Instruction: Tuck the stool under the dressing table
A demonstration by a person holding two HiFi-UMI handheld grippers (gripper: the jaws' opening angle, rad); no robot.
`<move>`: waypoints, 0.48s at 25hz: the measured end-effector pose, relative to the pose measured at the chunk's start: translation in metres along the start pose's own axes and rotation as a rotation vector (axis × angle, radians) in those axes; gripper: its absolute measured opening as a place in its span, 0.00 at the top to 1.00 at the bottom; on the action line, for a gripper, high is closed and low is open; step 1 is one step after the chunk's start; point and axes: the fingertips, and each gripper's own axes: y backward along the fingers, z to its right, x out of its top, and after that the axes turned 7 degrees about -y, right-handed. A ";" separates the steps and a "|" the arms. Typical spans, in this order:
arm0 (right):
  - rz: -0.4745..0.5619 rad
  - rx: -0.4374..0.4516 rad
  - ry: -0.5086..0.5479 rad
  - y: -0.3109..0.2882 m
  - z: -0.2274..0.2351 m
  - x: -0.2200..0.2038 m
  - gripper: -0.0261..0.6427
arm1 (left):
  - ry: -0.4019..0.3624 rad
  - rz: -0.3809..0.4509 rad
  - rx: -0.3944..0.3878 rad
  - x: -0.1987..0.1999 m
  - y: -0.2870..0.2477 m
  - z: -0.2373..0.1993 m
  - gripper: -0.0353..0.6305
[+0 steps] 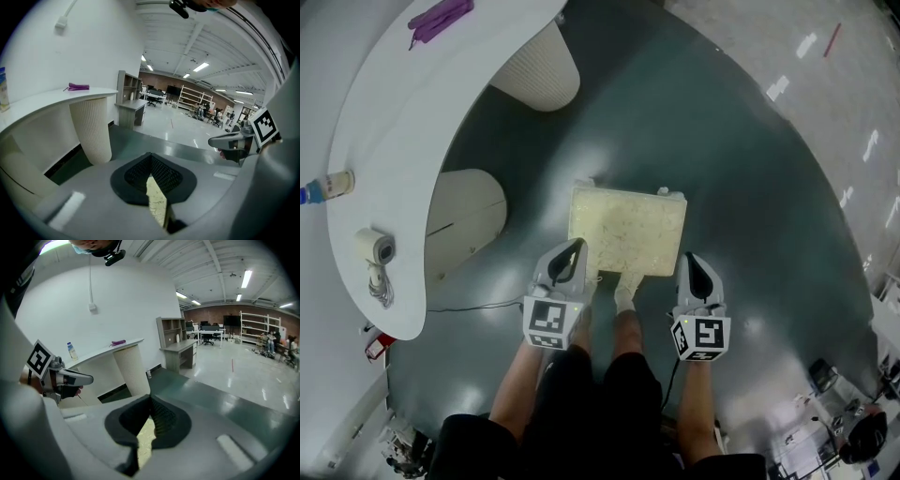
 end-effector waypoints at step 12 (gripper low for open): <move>-0.077 0.011 -0.006 -0.057 0.027 -0.088 0.96 | 0.024 -0.099 -0.036 -0.106 -0.053 -0.007 0.94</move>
